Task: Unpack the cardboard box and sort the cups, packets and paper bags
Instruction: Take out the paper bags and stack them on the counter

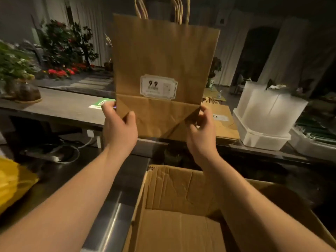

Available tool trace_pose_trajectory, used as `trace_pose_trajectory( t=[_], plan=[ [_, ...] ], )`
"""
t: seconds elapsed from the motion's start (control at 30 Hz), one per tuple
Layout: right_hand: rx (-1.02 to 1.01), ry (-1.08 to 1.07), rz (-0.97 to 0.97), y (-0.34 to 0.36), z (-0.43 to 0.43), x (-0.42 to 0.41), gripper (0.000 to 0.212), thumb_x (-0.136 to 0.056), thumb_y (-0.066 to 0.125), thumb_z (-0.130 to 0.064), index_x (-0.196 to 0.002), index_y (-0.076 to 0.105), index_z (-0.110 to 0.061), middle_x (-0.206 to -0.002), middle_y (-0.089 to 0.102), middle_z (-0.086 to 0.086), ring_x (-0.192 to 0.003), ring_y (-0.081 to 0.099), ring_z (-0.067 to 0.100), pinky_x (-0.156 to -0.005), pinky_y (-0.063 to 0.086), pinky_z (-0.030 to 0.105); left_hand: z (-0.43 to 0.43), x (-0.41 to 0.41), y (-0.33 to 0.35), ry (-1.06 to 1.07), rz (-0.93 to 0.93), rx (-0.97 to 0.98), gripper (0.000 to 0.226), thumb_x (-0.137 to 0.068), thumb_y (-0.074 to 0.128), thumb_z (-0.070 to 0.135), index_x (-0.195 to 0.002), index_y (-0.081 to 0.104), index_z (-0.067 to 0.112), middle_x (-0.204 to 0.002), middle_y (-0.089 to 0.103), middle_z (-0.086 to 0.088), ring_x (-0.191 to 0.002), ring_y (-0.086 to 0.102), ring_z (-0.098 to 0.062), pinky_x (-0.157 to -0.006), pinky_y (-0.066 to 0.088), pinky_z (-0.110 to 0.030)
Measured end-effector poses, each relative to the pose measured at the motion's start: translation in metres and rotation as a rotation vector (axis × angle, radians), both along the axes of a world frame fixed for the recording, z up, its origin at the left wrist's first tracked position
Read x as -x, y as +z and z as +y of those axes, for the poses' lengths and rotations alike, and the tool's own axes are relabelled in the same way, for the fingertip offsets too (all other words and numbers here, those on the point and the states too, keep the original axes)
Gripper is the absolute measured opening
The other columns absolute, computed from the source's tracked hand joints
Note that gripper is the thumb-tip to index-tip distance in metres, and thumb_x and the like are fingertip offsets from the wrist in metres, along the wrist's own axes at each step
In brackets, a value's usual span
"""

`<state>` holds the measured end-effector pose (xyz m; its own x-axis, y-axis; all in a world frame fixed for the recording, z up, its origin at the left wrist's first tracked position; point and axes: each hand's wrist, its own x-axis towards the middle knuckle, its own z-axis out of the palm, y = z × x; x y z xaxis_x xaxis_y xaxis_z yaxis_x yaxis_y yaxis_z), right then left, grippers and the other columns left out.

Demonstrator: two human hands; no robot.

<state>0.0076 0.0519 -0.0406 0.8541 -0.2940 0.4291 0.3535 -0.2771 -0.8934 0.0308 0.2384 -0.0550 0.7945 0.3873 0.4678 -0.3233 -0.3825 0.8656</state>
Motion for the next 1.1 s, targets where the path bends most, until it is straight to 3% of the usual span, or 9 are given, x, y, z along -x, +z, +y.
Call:
trace_pose_trajectory(
  t=[0.1,0.3,0.47,0.57,0.67,0.8,0.87,1.0,1.1],
  plan=[
    [-0.037,-0.077,-0.010,0.028,-0.014,-0.049,0.042,-0.099,0.059,-0.005,-0.117,0.054,-0.042,-0.117,0.064,-0.007,-0.113,0.063,0.016,-0.092,0.061,0.042,-0.016,-0.054,0.032,-0.041,0.031,-0.033,0.031,-0.102,0.056,0.025,-0.124,0.035,0.028,-0.113,0.057,0.005,-0.090,0.059,-0.011,-0.082,0.054,-0.035],
    [-0.065,-0.213,0.317,0.025,-0.032,-0.127,0.033,-0.093,0.066,-0.010,-0.125,0.060,-0.018,-0.116,0.065,0.005,-0.105,0.063,0.025,-0.090,0.060,0.046,-0.027,-0.145,0.041,-0.047,0.345,-0.056,0.030,-0.094,0.062,0.026,-0.120,0.049,0.024,-0.118,0.059,-0.005,-0.100,0.056,-0.027,-0.080,0.051,-0.041],
    [0.124,-0.240,0.667,0.000,-0.032,-0.143,0.009,-0.094,0.060,-0.008,-0.090,0.053,-0.010,-0.092,0.059,0.009,-0.087,0.061,0.024,-0.083,0.060,0.037,-0.019,-0.167,0.016,-0.034,0.774,-0.123,0.051,-0.092,0.062,0.027,-0.134,0.047,0.003,-0.129,0.051,-0.015,-0.106,0.051,-0.029,-0.082,0.051,-0.038],
    [0.238,-0.235,0.686,-0.009,-0.033,-0.145,0.004,-0.089,0.063,-0.009,-0.093,0.063,-0.008,-0.092,0.064,0.009,-0.083,0.063,0.025,-0.074,0.060,0.036,-0.018,-0.165,0.003,-0.066,0.751,-0.095,0.043,-0.090,0.069,0.024,-0.125,0.050,0.007,-0.097,0.049,-0.007,-0.079,0.046,-0.020,-0.064,0.042,-0.032],
    [0.282,-0.228,0.694,-0.012,-0.033,-0.142,0.007,-0.088,0.064,-0.008,-0.095,0.067,-0.007,-0.093,0.064,0.009,-0.085,0.063,0.025,-0.062,0.053,0.030,-0.015,-0.166,-0.005,-0.061,0.692,-0.116,0.055,-0.090,0.074,0.027,-0.136,0.051,0.008,-0.106,0.050,-0.006,-0.088,0.049,-0.022,-0.067,0.041,-0.034],
    [0.339,-0.194,0.636,-0.013,-0.030,-0.136,0.040,-0.094,0.066,-0.032,-0.125,0.058,-0.008,-0.103,0.066,0.007,-0.090,0.065,0.023,-0.057,0.048,0.029,-0.009,-0.159,0.001,-0.118,0.687,-0.136,0.061,-0.095,0.068,0.035,-0.147,0.044,0.011,-0.123,0.051,-0.007,-0.107,0.049,-0.027,-0.081,0.041,-0.038],
    [0.428,-0.119,0.677,-0.007,-0.032,-0.127,0.068,-0.089,0.071,-0.051,-0.137,0.048,-0.009,-0.116,0.064,0.008,-0.102,0.065,0.025,-0.070,0.055,0.033,0.004,-0.156,0.008,-0.181,0.735,-0.168,0.058,-0.094,0.066,0.032,-0.145,0.045,0.013,-0.137,0.053,-0.010,-0.120,0.052,-0.030,-0.092,0.046,-0.042],
    [0.810,0.008,0.761,0.006,-0.027,-0.111,0.094,-0.078,0.088,-0.036,-0.149,0.033,-0.007,-0.135,0.056,0.012,-0.122,0.057,0.031,-0.086,0.052,0.035,0.018,-0.146,0.021,-0.394,0.880,-0.451,0.046,-0.086,0.075,0.017,-0.124,0.049,0.019,-0.124,0.052,-0.007,-0.101,0.056,-0.024,-0.090,0.057,-0.038],
    [0.978,-0.021,0.770,0.010,-0.019,-0.111,0.087,-0.078,0.088,-0.026,-0.146,0.038,-0.005,-0.131,0.058,0.013,-0.120,0.059,0.032,-0.094,0.055,0.037,0.010,-0.146,0.020,-0.324,0.840,-0.871,0.057,-0.082,0.085,0.023,-0.126,0.051,0.013,-0.120,0.058,-0.008,-0.101,0.059,-0.022,-0.085,0.052,-0.034]
  ],
)
